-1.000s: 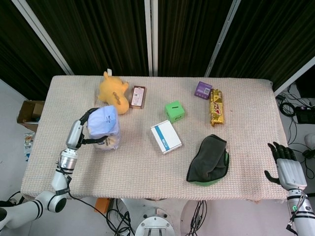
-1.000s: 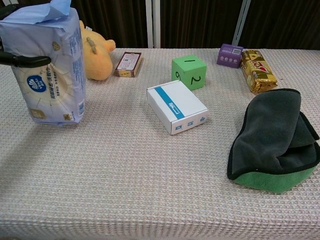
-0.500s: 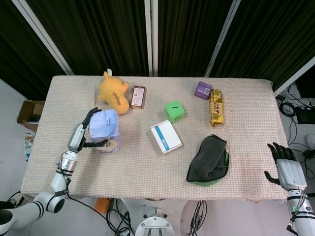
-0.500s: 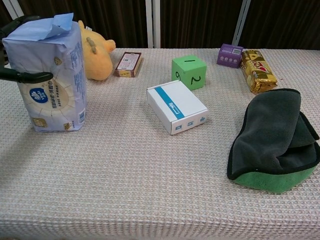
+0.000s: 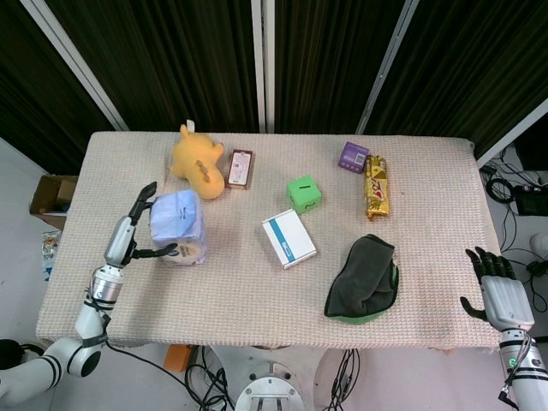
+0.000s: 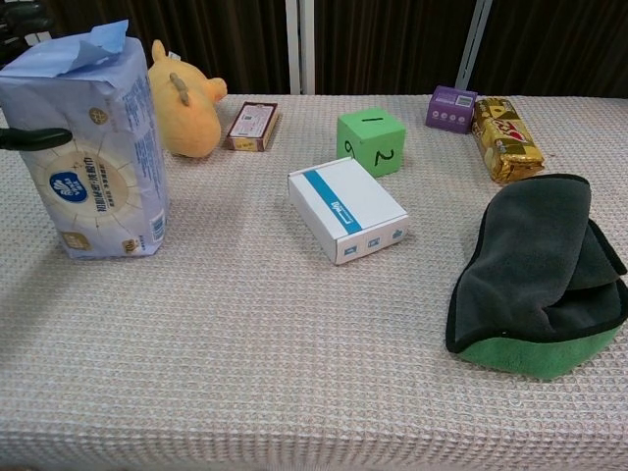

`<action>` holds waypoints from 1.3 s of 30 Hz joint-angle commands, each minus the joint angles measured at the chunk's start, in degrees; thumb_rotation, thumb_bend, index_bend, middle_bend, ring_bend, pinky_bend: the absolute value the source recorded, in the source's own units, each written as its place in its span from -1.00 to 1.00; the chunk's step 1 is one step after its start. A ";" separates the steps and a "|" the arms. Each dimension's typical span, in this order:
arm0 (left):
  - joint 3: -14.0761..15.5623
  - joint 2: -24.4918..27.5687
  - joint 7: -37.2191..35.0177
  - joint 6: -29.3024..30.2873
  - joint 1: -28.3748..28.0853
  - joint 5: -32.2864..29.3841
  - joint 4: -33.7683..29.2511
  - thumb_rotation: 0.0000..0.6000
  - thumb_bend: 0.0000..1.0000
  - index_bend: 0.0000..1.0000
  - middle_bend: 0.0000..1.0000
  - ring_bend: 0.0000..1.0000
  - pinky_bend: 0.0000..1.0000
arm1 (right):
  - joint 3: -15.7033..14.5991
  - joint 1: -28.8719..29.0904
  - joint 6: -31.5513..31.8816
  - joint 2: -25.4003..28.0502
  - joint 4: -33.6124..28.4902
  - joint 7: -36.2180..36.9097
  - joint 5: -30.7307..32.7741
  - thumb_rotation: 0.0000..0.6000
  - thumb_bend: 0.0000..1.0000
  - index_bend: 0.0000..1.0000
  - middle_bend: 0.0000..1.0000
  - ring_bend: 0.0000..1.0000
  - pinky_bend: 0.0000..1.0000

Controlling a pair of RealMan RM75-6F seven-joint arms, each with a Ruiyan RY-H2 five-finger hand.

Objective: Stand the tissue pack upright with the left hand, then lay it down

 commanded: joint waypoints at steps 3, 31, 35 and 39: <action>1.01 5.42 3.81 3.09 1.85 2.49 -6.46 1.00 -0.75 -1.00 -1.00 -0.93 -0.57 | -0.01 0.06 -0.10 -0.08 0.14 0.21 -0.01 1.00 -0.59 -1.00 -1.00 -1.00 -1.00; -9.22 37.81 100.60 -21.63 -20.24 -49.25 -70.74 1.00 -0.95 -1.00 -1.00 -1.00 -0.72 | 0.11 0.99 -2.81 -1.82 3.54 1.98 1.60 1.00 -0.59 -1.00 -1.00 -1.00 -1.00; -10.54 37.94 100.25 -22.56 -25.95 -59.25 -69.59 1.00 -0.95 -1.00 -1.00 -1.00 -0.72 | 0.23 0.97 -2.73 -1.99 4.05 2.67 1.55 1.00 -0.59 -1.00 -1.00 -1.00 -1.00; -10.34 37.21 98.88 -23.42 -29.20 -64.64 -67.72 1.00 -0.95 -1.00 -1.00 -1.00 -0.72 | 0.24 1.03 -3.04 -2.24 4.67 3.02 1.72 1.00 -0.59 -1.00 -1.00 -1.00 -1.00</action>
